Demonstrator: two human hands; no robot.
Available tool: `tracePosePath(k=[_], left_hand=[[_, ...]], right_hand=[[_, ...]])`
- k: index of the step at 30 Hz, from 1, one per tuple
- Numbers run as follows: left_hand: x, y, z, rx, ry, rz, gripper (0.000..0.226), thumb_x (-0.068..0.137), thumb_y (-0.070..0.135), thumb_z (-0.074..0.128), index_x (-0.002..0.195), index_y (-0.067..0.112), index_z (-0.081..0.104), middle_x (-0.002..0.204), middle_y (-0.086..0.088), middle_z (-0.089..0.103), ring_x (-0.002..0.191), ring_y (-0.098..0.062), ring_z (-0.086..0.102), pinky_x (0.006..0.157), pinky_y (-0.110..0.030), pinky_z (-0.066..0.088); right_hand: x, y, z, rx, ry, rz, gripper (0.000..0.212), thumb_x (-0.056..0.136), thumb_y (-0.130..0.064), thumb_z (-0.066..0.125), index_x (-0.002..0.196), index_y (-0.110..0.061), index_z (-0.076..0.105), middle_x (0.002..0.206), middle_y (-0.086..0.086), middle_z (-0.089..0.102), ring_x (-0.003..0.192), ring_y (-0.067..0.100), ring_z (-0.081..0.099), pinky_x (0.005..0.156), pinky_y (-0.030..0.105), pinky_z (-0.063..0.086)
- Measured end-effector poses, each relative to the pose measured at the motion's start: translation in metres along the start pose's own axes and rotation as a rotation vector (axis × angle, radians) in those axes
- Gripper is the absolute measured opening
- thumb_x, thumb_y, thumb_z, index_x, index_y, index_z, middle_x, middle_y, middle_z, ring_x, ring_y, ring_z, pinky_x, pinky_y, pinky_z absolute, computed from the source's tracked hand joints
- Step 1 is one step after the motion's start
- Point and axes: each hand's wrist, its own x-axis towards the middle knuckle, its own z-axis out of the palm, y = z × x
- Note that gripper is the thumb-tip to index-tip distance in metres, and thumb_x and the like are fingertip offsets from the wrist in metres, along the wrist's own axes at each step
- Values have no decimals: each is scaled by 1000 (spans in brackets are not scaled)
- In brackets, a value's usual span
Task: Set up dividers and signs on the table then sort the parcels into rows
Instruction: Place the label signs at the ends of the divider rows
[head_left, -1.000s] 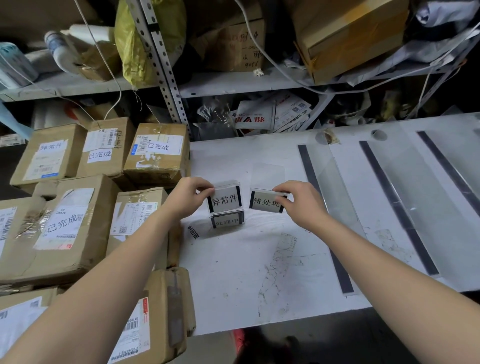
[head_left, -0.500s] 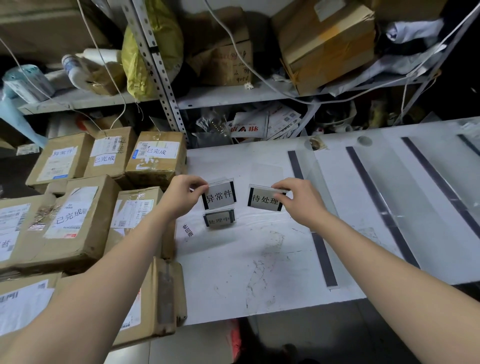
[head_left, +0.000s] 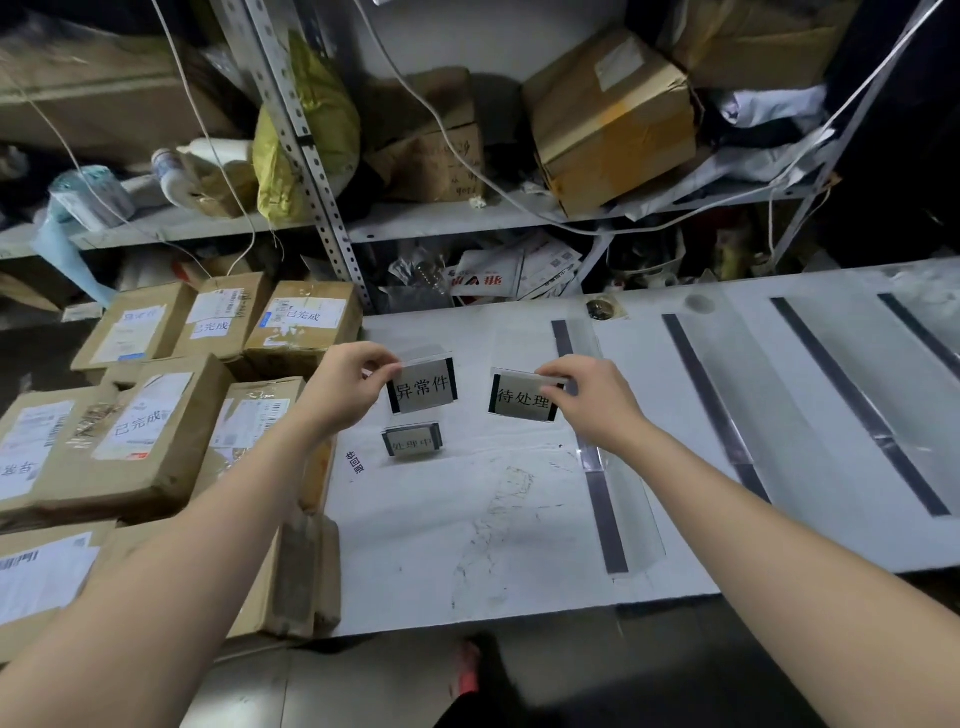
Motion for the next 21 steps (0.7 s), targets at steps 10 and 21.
tracePosePath(k=[10, 21], left_hand=[[24, -38, 6, -35, -35, -47, 13, 96, 21, 69, 104, 14, 77, 94, 6, 74, 88, -6, 67, 80, -36, 59], [72, -110, 29, -54, -69, -49, 11, 97, 17, 69, 101, 11, 77, 92, 4, 72, 85, -14, 67, 80, -35, 58]], right_hand=[[51, 5, 27, -22, -83, 18, 20, 95, -18, 70, 114, -20, 74, 113, -9, 72, 108, 12, 61, 98, 37, 50], [135, 28, 93, -161, -166, 95, 20, 97, -17, 67, 116, -19, 74, 117, -7, 71, 112, 14, 60, 94, 32, 49]])
